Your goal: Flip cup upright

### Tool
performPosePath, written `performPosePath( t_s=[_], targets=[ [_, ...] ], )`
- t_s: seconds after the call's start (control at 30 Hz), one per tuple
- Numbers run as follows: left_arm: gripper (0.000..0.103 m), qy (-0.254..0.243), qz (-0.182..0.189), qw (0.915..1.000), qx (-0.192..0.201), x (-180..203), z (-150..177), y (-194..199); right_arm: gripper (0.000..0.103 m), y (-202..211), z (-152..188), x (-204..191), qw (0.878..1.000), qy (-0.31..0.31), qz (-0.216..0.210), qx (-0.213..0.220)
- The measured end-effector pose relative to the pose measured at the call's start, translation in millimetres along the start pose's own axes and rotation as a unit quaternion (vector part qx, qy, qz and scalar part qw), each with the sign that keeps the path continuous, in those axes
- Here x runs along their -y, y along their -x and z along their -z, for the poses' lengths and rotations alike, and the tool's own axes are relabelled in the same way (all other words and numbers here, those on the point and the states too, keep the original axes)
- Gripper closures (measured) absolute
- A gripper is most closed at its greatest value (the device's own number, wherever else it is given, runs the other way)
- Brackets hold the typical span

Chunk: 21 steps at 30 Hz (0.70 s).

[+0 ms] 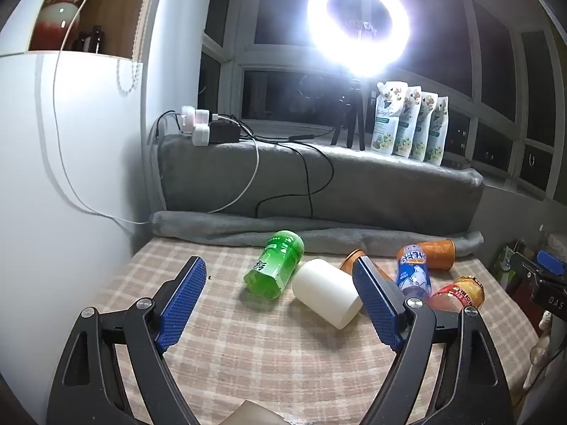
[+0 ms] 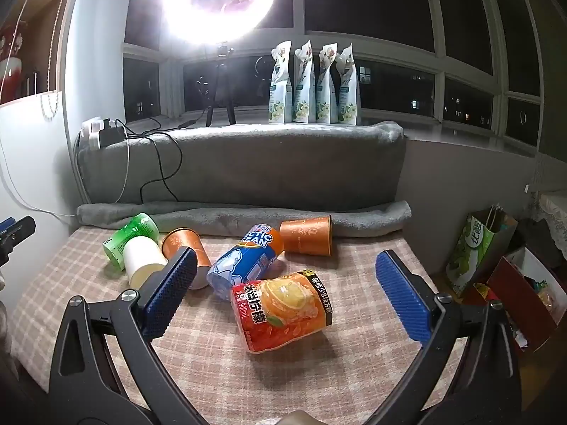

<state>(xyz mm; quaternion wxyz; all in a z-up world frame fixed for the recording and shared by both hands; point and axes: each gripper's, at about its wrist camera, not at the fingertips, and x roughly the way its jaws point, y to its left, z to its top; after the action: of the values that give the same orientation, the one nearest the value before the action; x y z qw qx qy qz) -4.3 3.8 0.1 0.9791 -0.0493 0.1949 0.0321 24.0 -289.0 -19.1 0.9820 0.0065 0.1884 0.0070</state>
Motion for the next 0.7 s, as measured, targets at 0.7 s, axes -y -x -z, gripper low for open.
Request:
performPosePath(
  t_s=[0.7],
  targets=[
    [0.018, -0.013, -0.012, 0.9998, 0.012, 3.2, -2.2, 3.0, 0.0, 2.0, -0.8, -0.2, 1.0, 0.001, 0.002, 0.003]
  ],
)
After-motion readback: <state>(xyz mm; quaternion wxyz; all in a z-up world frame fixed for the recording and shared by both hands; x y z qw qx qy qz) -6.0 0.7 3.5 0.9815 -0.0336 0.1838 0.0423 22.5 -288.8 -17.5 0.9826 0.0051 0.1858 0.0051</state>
